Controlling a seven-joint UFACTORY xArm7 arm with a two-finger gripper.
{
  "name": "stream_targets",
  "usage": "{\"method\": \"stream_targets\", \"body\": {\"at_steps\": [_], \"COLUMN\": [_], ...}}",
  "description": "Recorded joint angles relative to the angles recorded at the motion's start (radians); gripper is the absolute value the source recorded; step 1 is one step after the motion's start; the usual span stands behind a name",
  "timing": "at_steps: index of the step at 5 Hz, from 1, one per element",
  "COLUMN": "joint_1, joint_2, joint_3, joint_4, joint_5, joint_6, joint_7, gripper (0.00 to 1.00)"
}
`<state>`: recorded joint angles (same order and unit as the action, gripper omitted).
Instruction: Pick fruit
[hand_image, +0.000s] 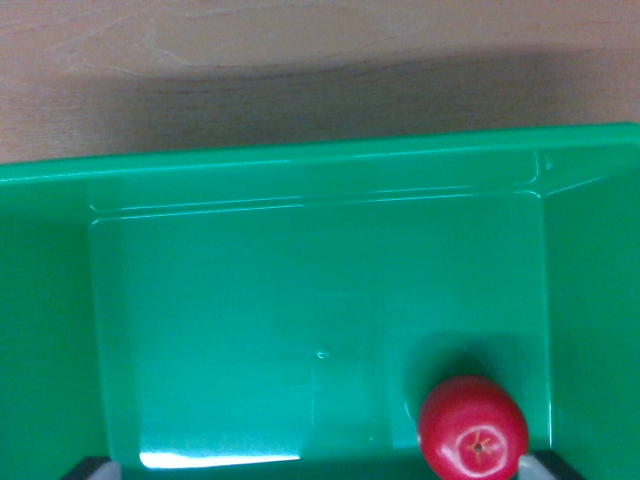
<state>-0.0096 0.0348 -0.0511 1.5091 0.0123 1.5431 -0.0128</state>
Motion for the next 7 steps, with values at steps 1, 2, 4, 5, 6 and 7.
{"method": "stream_targets", "body": {"at_steps": [1,2,4,5,6,7], "joint_1": [0.0000,-0.0029,-0.0061,-0.0061,-0.0101,-0.0101], "joint_2": [0.000,0.004,0.009,0.009,0.015,0.015], "joint_3": [0.000,-0.004,-0.008,-0.008,-0.013,-0.013], "joint_4": [0.000,-0.025,-0.053,-0.053,-0.088,-0.088], "joint_5": [0.0000,-0.0048,-0.0102,-0.0102,-0.0168,-0.0168], "joint_6": [0.000,-0.025,-0.053,-0.053,-0.087,-0.087], "joint_7": [0.000,0.000,-0.001,-0.001,-0.001,-0.001], "gripper": [0.00,0.00,0.00,0.00,0.00,0.00]}}
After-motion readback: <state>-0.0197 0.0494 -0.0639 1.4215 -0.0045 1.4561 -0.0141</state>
